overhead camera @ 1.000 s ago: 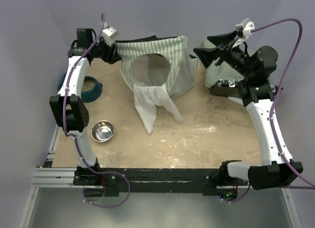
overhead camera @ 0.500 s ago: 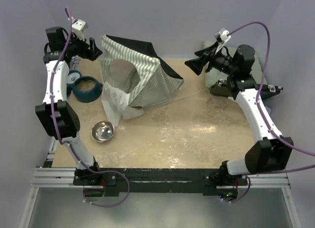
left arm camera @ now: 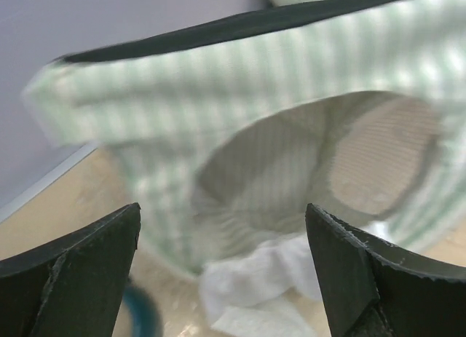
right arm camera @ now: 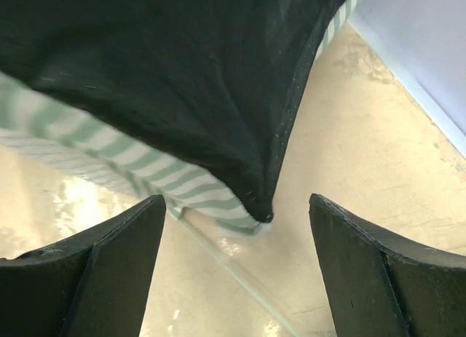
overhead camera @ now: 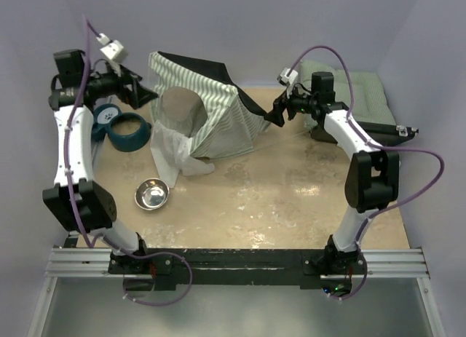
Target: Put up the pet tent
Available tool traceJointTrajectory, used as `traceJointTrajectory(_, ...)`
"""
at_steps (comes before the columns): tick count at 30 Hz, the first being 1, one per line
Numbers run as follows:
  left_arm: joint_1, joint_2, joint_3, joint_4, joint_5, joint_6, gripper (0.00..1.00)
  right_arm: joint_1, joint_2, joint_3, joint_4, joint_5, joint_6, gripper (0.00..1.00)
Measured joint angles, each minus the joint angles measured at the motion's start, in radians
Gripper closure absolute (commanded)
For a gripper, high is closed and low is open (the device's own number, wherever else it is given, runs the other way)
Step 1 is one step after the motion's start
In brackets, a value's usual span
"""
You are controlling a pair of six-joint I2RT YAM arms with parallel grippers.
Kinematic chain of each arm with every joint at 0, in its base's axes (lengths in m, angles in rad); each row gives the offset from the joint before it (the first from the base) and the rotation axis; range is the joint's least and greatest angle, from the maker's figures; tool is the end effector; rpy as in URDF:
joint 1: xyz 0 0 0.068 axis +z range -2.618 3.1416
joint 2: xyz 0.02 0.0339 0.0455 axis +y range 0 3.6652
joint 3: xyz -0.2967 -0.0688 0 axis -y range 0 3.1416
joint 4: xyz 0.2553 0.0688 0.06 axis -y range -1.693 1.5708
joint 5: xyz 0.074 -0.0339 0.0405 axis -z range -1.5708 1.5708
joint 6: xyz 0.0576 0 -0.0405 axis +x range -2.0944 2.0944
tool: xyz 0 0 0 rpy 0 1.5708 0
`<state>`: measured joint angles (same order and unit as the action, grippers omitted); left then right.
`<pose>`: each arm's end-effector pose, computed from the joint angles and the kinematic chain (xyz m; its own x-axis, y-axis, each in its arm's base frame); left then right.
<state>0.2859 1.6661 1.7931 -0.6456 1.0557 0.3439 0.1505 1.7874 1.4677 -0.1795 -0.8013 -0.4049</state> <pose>0.3814 0.0599 0.4500 -0.2501 0.0996 -0.9631 0.7122 0.6928 -0.1133 0.4339 0.1076 0.3254 -0.1483 -0.2997 -0.9424 -0.8554 0.5171 -0.0298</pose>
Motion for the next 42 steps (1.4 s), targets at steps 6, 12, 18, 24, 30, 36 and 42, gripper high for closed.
traceJointTrajectory(6, -0.387, -0.301, -0.27, 0.067, 0.002, -0.022, 0.0, 0.011, 0.164, 0.11, -0.063, -0.014, -0.103, 0.25)
traceJointTrajectory(12, -0.527, -0.367, -0.44, 0.202, -0.141, -0.093, 0.0, 0.082, 0.207, 0.128, -0.104, -0.018, -0.168, 0.83)
traceJointTrajectory(18, -0.592, -0.303, -0.504, 0.294, -0.332, -0.151, 0.05, 0.117, 0.186, 0.152, -0.07, 0.0, -0.11, 1.0)
traceJointTrajectory(24, -0.583, -0.282, -0.515, 0.349, -0.546, -0.176, 0.22, 0.111, 0.147, 0.246, -0.057, 0.0, -0.002, 1.0)
traceJointTrajectory(30, -0.407, -0.286, -0.514, 0.435, -0.663, -0.204, 0.26, 0.144, 0.001, 0.243, -0.034, 0.0, 0.11, 1.0)
traceJointTrajectory(36, -0.392, -0.294, -0.518, 0.508, -0.667, -0.203, 0.23, 0.167, -0.203, 0.1, 0.039, 0.035, 0.28, 1.0)
traceJointTrajectory(42, -0.389, -0.181, -0.502, 0.619, -0.617, -0.215, 0.24, 0.2, -0.37, 0.011, 0.076, 0.128, 0.389, 0.76)
